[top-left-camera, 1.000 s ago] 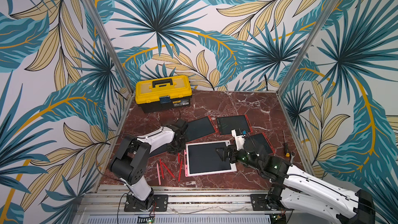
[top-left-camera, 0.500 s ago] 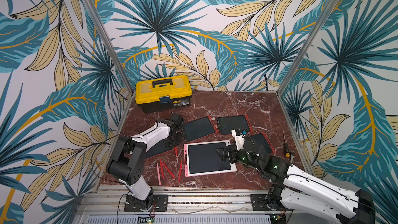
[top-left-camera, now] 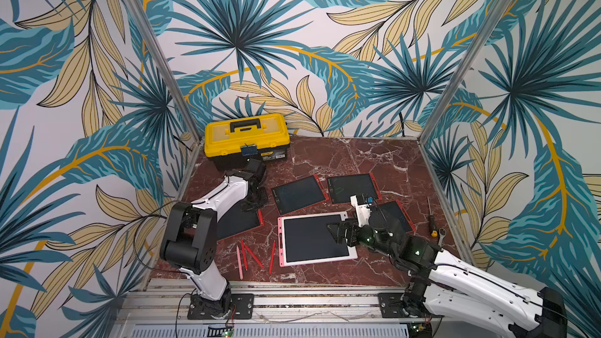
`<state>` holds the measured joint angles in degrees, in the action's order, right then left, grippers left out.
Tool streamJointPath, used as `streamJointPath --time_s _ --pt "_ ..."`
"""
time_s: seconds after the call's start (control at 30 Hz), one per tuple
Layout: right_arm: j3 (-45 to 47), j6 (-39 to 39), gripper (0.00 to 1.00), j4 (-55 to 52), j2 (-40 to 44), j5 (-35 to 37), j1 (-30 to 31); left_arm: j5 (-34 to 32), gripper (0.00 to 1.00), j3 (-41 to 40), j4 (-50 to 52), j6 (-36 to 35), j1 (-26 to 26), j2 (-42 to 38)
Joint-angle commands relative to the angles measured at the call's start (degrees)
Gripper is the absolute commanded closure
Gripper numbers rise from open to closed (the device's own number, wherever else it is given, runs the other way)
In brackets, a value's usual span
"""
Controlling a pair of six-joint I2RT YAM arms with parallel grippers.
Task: Place the stylus back onto the writing tablet
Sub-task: Pick up the stylus from the center of the board, then place the stylus on the writing tablet.
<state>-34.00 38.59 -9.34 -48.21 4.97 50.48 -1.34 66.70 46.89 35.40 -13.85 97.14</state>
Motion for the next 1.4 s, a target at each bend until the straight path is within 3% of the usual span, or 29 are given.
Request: streamJointPath --time_s 0.0,1.37 --pt "1.6 0.0 0.0 -1.5 1.8 1.7 0.2 -1.0 0.86 3.0 0.3 0.5 0.7 2.0" --pt "1.8 0.3 0.0 -2.3 2.6 2.0 0.3 0.4 0.85 3.0 -5.3 2.0 2.8 7.7"
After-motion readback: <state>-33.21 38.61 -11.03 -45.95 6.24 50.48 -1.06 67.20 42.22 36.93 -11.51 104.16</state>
